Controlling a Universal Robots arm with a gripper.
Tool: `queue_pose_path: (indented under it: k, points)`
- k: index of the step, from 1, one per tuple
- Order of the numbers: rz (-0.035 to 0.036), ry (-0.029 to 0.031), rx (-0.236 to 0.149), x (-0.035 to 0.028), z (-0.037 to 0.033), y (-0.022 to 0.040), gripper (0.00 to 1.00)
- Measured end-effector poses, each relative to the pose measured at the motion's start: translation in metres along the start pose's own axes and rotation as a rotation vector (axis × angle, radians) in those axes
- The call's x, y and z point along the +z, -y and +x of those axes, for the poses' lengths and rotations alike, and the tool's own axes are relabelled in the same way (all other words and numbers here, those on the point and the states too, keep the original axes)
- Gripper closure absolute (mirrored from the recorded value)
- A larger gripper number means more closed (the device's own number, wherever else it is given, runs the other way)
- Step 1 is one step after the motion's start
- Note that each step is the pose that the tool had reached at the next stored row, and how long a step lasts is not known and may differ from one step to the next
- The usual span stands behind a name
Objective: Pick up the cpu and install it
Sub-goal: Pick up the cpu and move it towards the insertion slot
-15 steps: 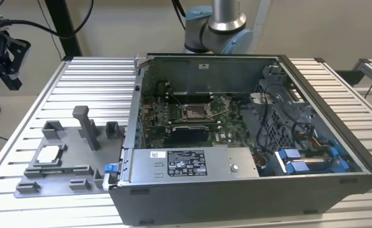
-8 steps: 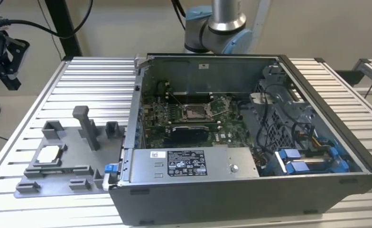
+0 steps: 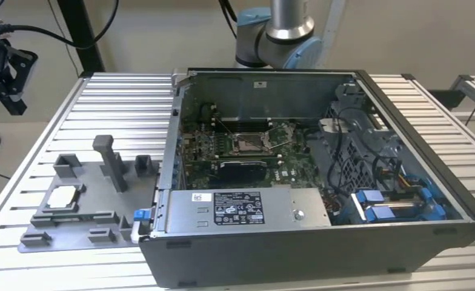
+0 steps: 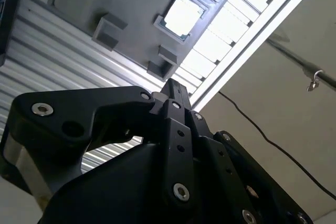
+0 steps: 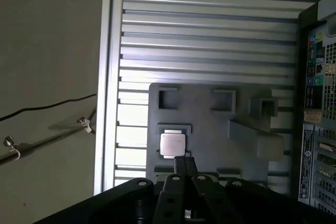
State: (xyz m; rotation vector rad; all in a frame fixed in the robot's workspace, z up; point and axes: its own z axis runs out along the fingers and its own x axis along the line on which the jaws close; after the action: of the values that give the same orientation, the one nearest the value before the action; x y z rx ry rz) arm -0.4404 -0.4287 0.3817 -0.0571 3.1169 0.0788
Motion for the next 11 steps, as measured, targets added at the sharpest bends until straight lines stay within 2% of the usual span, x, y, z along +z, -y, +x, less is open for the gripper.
queue_pose_path:
  k: [2,3,11]
  points:
    - [0.0000,0.0000,0.000,0.0000,0.0000,0.0000,1.00]
    - [0.0000,0.0000,0.000,0.0000,0.0000,0.0000,0.00]
    - [0.0000,-0.0001,-0.001,0.0000,0.0000,0.0000,0.00]
